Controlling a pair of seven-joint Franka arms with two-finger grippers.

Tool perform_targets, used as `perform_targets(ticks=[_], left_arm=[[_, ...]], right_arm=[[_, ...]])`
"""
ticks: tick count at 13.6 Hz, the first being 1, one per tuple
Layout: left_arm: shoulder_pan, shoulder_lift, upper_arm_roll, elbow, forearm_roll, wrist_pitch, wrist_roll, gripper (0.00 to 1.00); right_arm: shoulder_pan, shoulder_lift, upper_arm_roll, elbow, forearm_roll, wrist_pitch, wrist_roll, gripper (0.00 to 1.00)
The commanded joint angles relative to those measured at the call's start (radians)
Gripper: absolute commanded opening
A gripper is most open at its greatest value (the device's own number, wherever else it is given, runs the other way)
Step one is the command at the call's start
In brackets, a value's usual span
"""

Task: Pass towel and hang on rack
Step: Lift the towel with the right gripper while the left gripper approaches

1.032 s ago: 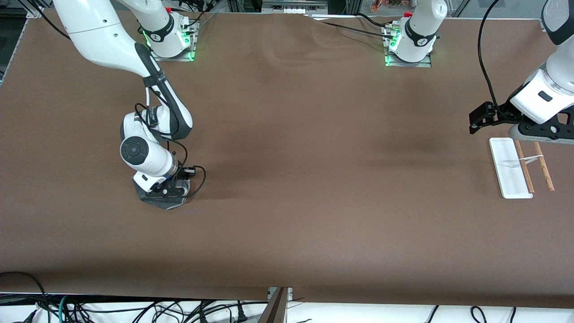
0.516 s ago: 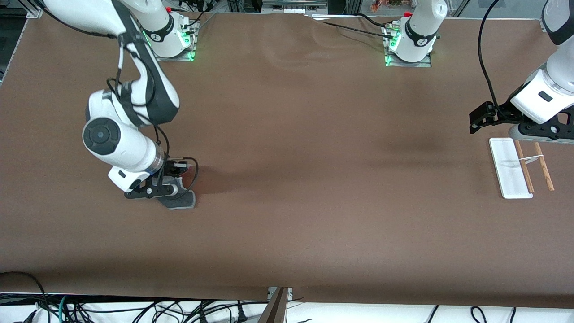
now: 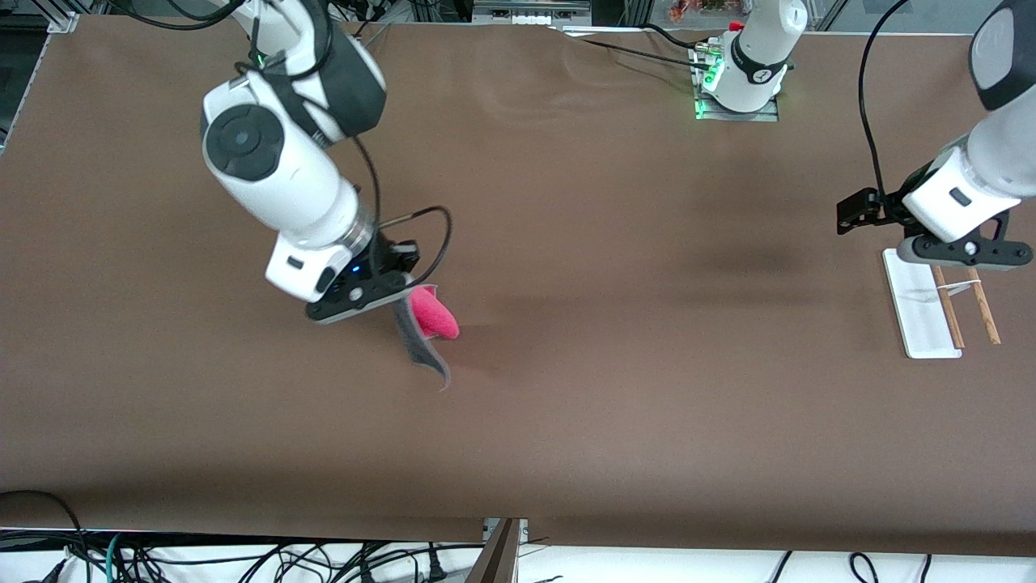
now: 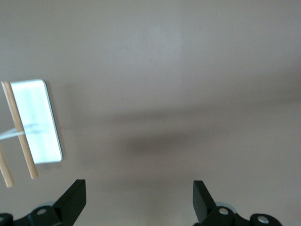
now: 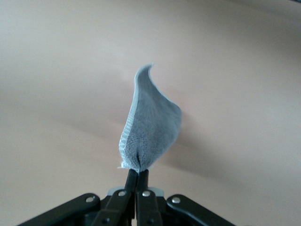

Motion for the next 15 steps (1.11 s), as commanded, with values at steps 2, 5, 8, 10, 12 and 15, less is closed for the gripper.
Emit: perform_targets(ticks=[2, 5, 8, 10, 12, 15], left_arm=[[0.021, 0.027, -0.011, 0.022, -0.074, -0.036, 0.030, 1.00], [0.019, 0.073, -0.013, 0.020, -0.270, -0.036, 0.077, 1.00], [-0.010, 0.128, -0.016, 0.031, -0.390, -0.023, 0.234, 1.00], [-0.042, 0.159, -0.016, 0.026, -0.458, 0.038, 0.377, 1.00], [-0.058, 0.203, -0.017, 0.017, -0.540, 0.082, 0.621, 1.00], [-0.096, 0.281, -0.024, 0.017, -0.650, 0.172, 0.863, 1.00]], right_arm=[[0.071, 0.023, 0.022, 0.062, 0.003, 0.088, 0.015, 0.01], [0.147, 0.033, 0.020, 0.062, -0.003, 0.202, 0.062, 0.01], [0.202, 0.056, 0.020, 0.062, -0.006, 0.300, 0.063, 0.01], [0.233, 0.064, 0.020, 0.062, -0.008, 0.354, 0.063, 0.01], [0.257, 0.064, 0.020, 0.062, -0.008, 0.376, 0.063, 0.01], [0.279, 0.063, 0.022, 0.062, -0.006, 0.409, 0.063, 0.01]])
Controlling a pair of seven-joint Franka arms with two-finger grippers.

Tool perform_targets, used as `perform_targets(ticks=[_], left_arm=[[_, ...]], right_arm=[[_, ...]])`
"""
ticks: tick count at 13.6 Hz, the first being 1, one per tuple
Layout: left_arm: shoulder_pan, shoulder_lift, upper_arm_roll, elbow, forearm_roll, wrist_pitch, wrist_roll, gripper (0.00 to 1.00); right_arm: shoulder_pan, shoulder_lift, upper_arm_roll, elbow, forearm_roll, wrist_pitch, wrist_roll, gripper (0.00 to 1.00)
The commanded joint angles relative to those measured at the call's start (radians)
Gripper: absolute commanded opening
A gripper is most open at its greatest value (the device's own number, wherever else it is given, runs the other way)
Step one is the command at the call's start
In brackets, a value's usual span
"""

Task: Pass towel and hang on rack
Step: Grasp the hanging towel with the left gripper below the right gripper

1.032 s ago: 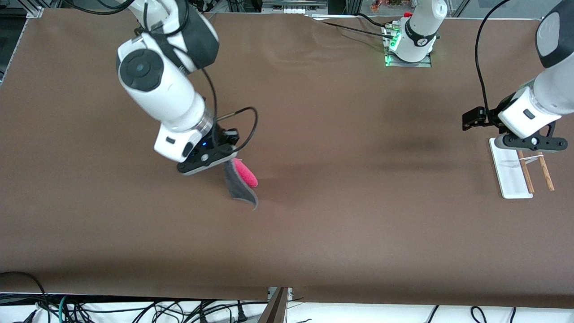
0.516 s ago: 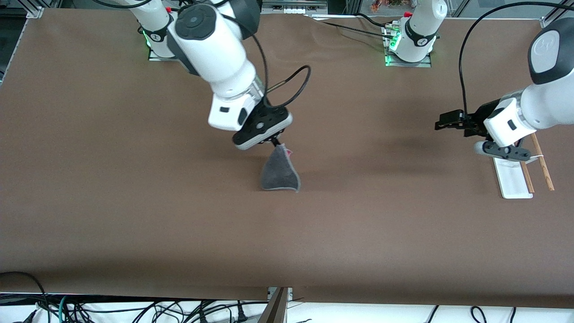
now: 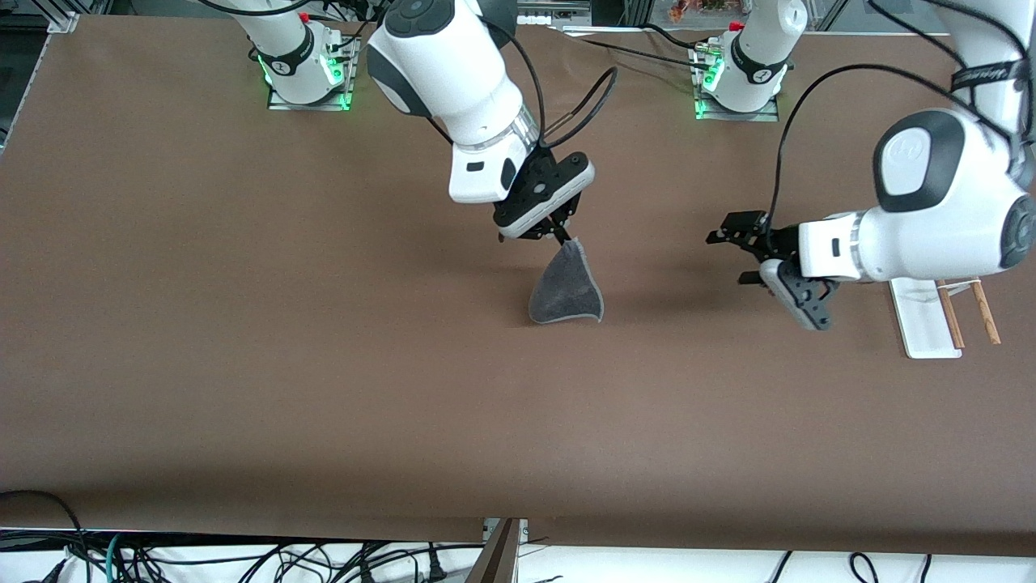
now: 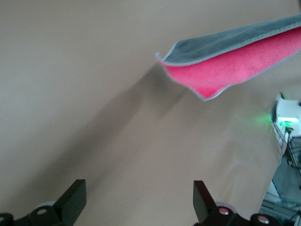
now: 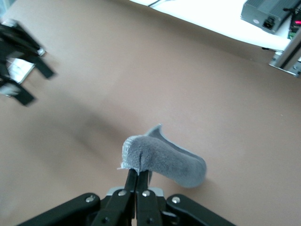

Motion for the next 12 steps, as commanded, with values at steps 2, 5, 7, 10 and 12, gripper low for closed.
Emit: perform_targets(ticks=[2, 5, 7, 10, 12], left_arm=[[-0.074, 0.054, 0.004, 0.018, -0.061, 0.101, 0.195, 1.00], [-0.151, 0.055, 0.002, 0.013, -0.082, 0.239, 0.361, 1.00], [-0.172, 0.066, 0.004, 0.015, -0.092, 0.258, 0.375, 1.00], [-0.179, 0.110, -0.001, 0.013, -0.112, 0.313, 0.554, 0.91], [-0.179, 0.118, -0.004, 0.010, -0.142, 0.319, 0.602, 0.85]], right_arm=[[0.028, 0.011, -0.002, 0.029, -0.006, 0.044, 0.010, 0.01], [0.051, 0.011, -0.002, 0.027, -0.006, 0.063, 0.014, 0.01], [0.057, 0.011, -0.004, 0.027, -0.008, 0.063, 0.012, 0.01], [0.057, 0.011, -0.004, 0.027, -0.008, 0.063, 0.012, 0.01], [0.057, 0.011, -0.004, 0.027, -0.008, 0.063, 0.012, 0.01]])
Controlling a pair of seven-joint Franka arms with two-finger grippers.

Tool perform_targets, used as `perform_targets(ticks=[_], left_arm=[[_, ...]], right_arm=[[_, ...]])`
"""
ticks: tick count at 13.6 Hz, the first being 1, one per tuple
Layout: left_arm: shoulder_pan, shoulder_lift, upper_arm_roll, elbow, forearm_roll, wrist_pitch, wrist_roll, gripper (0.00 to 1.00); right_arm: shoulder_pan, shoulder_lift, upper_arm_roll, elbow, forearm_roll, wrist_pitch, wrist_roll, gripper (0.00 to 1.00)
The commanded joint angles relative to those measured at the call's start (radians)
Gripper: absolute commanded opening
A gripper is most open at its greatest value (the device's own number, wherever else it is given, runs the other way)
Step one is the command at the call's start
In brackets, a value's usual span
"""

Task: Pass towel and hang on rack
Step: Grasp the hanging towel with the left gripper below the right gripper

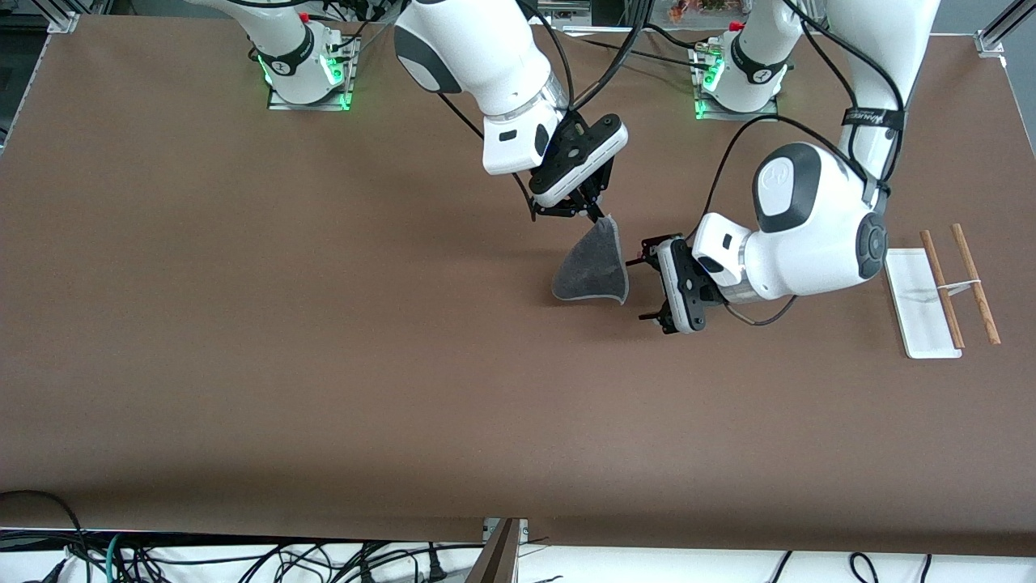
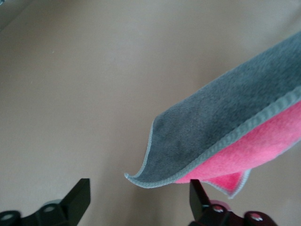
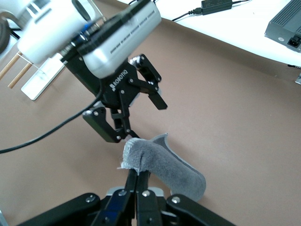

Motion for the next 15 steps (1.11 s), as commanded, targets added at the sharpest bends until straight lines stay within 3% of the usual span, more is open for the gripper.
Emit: perform_targets(ticks=[1, 4, 8, 9, 13, 14, 15], left_arm=[[-0.005, 0.020, -0.002, 0.003, -0.043, 0.016, 0.101, 0.78], [0.001, 0.011, -0.040, -0.013, -0.046, 0.028, 0.112, 0.76], [-0.002, 0.006, -0.047, -0.014, -0.046, 0.057, 0.115, 0.60], [-0.005, 0.006, -0.053, -0.014, -0.046, 0.065, 0.115, 0.53], [0.000, 0.006, -0.068, -0.025, -0.046, 0.068, 0.115, 0.07], [0.000, 0.006, -0.068, -0.025, -0.046, 0.069, 0.115, 0.00], [0.001, 0.006, -0.068, -0.025, -0.046, 0.069, 0.115, 0.00]], right_arm=[[0.008, 0.011, -0.003, 0.026, -0.007, 0.002, 0.011, 0.01], [0.008, 0.013, -0.003, 0.026, -0.007, 0.002, 0.011, 0.01], [0.008, 0.016, -0.003, 0.026, -0.007, 0.010, 0.010, 0.01], [0.008, 0.016, -0.003, 0.026, -0.007, 0.011, 0.010, 0.01], [0.006, 0.017, -0.003, 0.026, -0.007, 0.011, 0.009, 0.01], [0.006, 0.017, -0.003, 0.026, -0.007, 0.011, 0.009, 0.01], [0.006, 0.017, -0.003, 0.026, -0.007, 0.011, 0.009, 0.01]])
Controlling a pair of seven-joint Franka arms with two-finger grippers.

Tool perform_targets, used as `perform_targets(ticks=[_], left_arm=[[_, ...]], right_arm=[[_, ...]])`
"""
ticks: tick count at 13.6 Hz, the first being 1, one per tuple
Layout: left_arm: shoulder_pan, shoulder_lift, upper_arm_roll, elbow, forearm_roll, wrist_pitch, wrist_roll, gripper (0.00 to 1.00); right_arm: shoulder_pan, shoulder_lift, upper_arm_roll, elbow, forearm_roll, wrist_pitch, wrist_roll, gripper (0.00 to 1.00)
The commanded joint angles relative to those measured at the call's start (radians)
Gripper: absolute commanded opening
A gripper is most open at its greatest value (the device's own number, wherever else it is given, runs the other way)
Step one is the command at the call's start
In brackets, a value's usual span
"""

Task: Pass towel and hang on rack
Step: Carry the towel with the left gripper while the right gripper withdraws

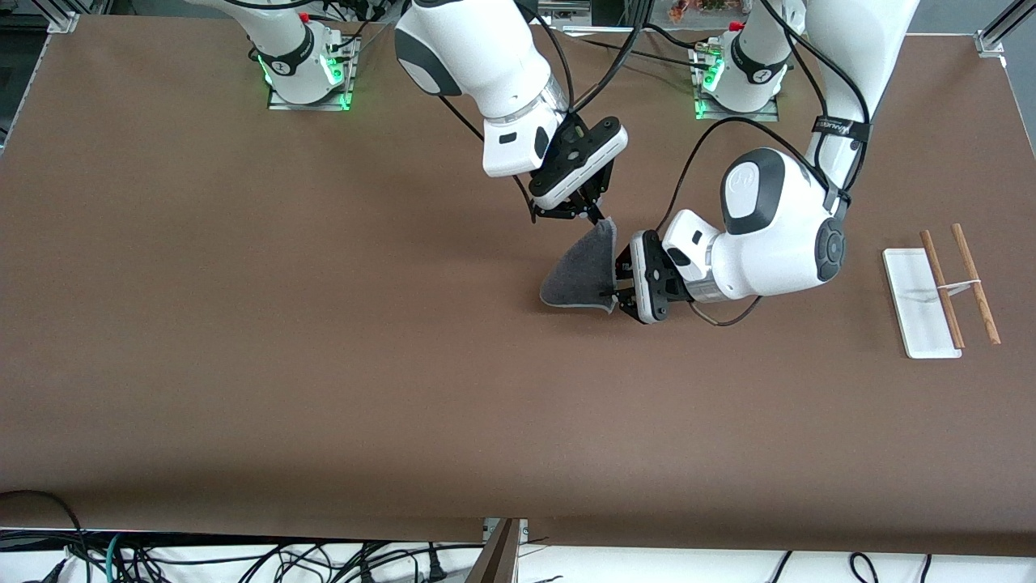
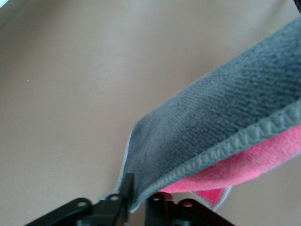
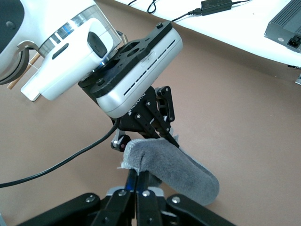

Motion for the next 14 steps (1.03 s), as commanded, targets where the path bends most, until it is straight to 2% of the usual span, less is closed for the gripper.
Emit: perform_targets(ticks=[1, 3, 4, 5, 6, 7, 11, 14], left_arm=[[0.003, -0.016, -0.002, -0.022, -0.030, 0.016, 0.033, 0.00], [0.003, -0.016, -0.002, -0.022, -0.030, 0.016, 0.033, 0.00], [0.003, -0.016, -0.002, -0.022, -0.030, 0.016, 0.033, 0.00], [0.003, -0.016, -0.002, -0.022, -0.030, 0.016, 0.033, 0.00], [0.006, -0.016, -0.002, -0.022, -0.030, 0.016, 0.033, 0.00], [0.009, -0.016, -0.002, -0.022, -0.030, 0.013, 0.033, 0.00], [0.017, -0.048, 0.011, -0.016, -0.010, -0.009, 0.025, 0.00], [0.087, -0.053, 0.014, 0.020, 0.087, -0.103, 0.024, 0.00]], right_arm=[[0.006, 0.012, -0.003, 0.026, -0.007, 0.004, 0.009, 0.01], [0.006, 0.012, -0.003, 0.026, -0.007, 0.004, 0.012, 0.02], [0.006, 0.012, -0.003, 0.026, -0.004, 0.004, 0.014, 0.06], [0.006, 0.011, -0.003, 0.026, -0.001, 0.004, 0.014, 0.23], [0.005, 0.012, -0.003, 0.025, -0.001, 0.004, 0.015, 0.74], [0.003, 0.012, -0.003, 0.023, -0.001, 0.004, 0.014, 1.00], [-0.006, 0.005, -0.006, 0.023, 0.005, -0.007, 0.011, 1.00], [-0.055, -0.001, -0.008, 0.022, 0.003, -0.079, 0.010, 1.00]])
